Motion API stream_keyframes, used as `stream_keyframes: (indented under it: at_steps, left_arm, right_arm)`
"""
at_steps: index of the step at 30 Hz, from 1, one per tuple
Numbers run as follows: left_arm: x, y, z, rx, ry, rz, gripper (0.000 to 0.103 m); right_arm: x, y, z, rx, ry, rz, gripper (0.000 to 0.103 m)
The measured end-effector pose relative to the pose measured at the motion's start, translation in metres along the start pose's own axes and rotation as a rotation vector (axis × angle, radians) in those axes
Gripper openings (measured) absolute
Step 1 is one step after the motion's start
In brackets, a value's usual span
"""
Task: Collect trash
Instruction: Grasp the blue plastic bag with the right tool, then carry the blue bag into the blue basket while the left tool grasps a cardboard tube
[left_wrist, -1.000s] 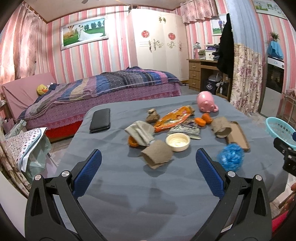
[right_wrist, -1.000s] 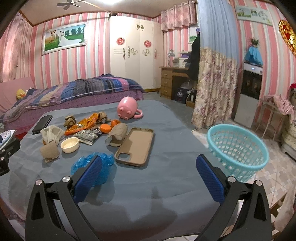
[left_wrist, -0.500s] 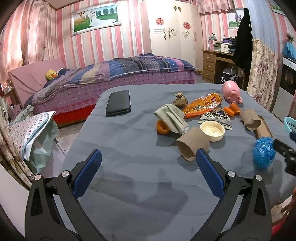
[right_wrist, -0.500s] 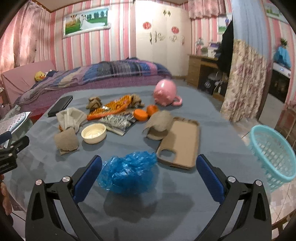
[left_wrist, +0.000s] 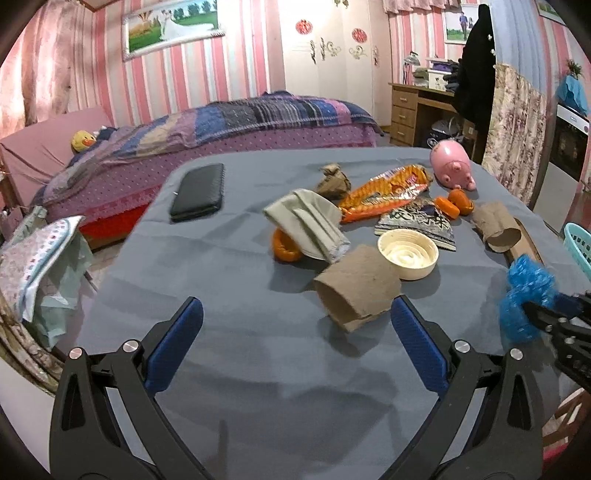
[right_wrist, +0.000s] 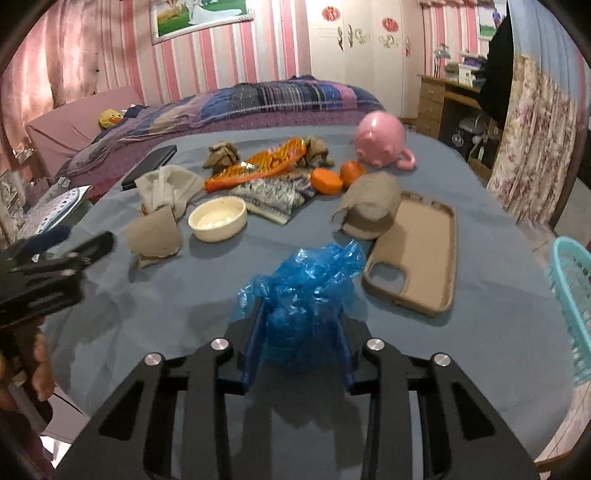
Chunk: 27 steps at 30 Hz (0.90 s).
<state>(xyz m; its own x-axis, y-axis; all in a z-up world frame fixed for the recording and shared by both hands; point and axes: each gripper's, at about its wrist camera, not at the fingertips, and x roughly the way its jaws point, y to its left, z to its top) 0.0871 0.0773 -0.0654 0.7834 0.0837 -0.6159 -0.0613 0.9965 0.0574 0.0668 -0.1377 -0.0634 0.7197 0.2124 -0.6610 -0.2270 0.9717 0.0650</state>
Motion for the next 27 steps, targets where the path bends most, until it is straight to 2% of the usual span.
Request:
stream_keyframes:
  at_steps: [6,7,8,10,12,14,17,21,27]
  left_arm:
    - [0.034,-0.011,0.005,-0.03,0.08,-0.054,0.098]
    - [0.041,-0.012,0.005,-0.04,0.105,-0.067,0.092]
    - [0.045,-0.011,0.006,-0.046,0.12,-0.084,0.08]
    - [0.052,-0.01,0.007,-0.066,0.157,-0.139,0.064]
    - [0.054,-0.009,0.008,-0.085,0.17,-0.181,0.052]
    - [0.048,-0.013,0.009,-0.076,0.158,-0.185,0.042]
    - [0.035,-0.017,0.011,-0.058,0.126,-0.186,0.033]
    - [0.014,-0.029,0.023,-0.036,0.081,-0.183,0.029]
    - [-0.017,-0.071,0.046,0.049,-0.009,-0.174,0.026]
  right_arm:
    - [-0.02,-0.023,0.01,0.012,-0.055,-0.043,0.034]
    - [-0.023,-0.029,0.012,0.02,-0.06,-0.052,0.034]
    - [-0.027,-0.036,0.013,0.027,-0.065,-0.061,0.034]
    - [-0.033,-0.048,0.016,0.045,-0.074,-0.072,0.034]
    - [-0.04,-0.062,0.018,0.074,-0.083,-0.081,0.034]
    - [-0.047,-0.074,0.022,0.09,-0.091,-0.092,0.034]
    - [-0.056,-0.087,0.024,0.101,-0.103,-0.096,0.034]
    - [-0.07,-0.108,0.023,0.118,-0.131,-0.12,0.034]
    - [-0.088,-0.152,0.017,0.146,-0.161,-0.177,0.034]
